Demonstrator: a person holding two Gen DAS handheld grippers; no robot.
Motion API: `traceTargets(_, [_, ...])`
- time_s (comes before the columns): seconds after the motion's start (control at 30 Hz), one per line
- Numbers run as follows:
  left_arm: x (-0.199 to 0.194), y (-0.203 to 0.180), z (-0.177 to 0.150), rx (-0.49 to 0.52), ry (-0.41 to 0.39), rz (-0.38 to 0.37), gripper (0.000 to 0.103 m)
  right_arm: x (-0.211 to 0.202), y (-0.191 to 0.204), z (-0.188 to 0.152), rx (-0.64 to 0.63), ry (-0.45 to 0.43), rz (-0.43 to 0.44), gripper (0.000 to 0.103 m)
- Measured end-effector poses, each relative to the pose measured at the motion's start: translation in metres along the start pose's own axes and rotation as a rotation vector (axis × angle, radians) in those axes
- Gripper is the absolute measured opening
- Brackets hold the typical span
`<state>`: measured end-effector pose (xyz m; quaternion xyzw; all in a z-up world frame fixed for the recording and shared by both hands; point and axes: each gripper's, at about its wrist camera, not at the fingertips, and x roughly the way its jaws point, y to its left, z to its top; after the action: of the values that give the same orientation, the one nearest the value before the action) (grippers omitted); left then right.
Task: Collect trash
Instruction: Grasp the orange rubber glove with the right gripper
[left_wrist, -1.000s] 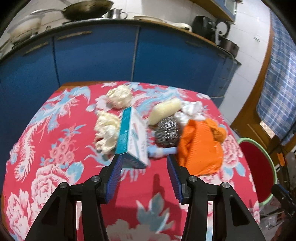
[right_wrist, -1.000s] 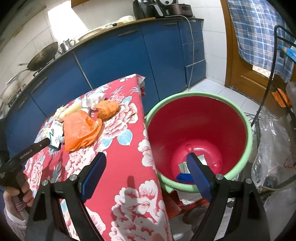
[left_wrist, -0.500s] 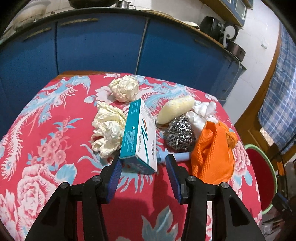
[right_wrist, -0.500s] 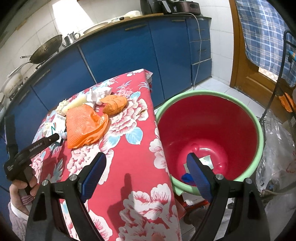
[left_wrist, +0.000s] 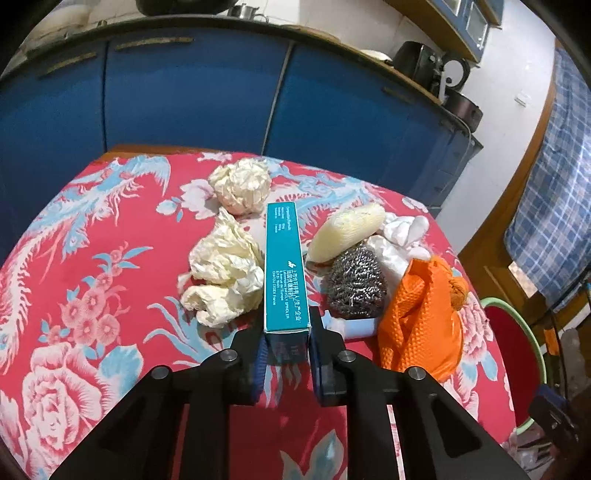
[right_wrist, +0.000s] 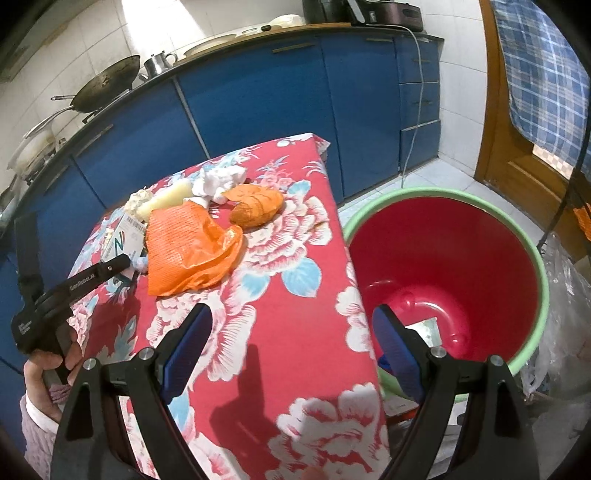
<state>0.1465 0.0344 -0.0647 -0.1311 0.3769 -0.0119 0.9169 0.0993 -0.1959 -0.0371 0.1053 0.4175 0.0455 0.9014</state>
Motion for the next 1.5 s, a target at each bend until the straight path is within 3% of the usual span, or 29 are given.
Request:
traceTargets(0.57, [-0.049,0.007,0.000,0.028,-0.107,-0.042,0.019,0.054,0.072,0.024,-0.100,0.051,0.106,0.088])
traceTargets(1.1, [-0.056,0.015,-0.003,0.029,-0.115,-0.067,0.019,0.099,0.104,0.025,-0.199,0.112,0.077,0.071])
traceTargets(1.17, [-0.056,0.015,-0.003,0.030,-0.116,-0.071,0.019,0.100,0.106,0.026,-0.214,0.108,0.057,0.065])
traceTargets(1.4, [-0.058,0.009,-0.004,0.041,-0.114,-0.082,0.019,0.099,0.102,0.026,-0.217,0.114,0.040,0.021])
traceTargets(1.5, [-0.060,0.007,-0.005,0.045,-0.114,-0.087,0.019,0.094,0.099,0.026,-0.210,0.100,0.052,0.011])
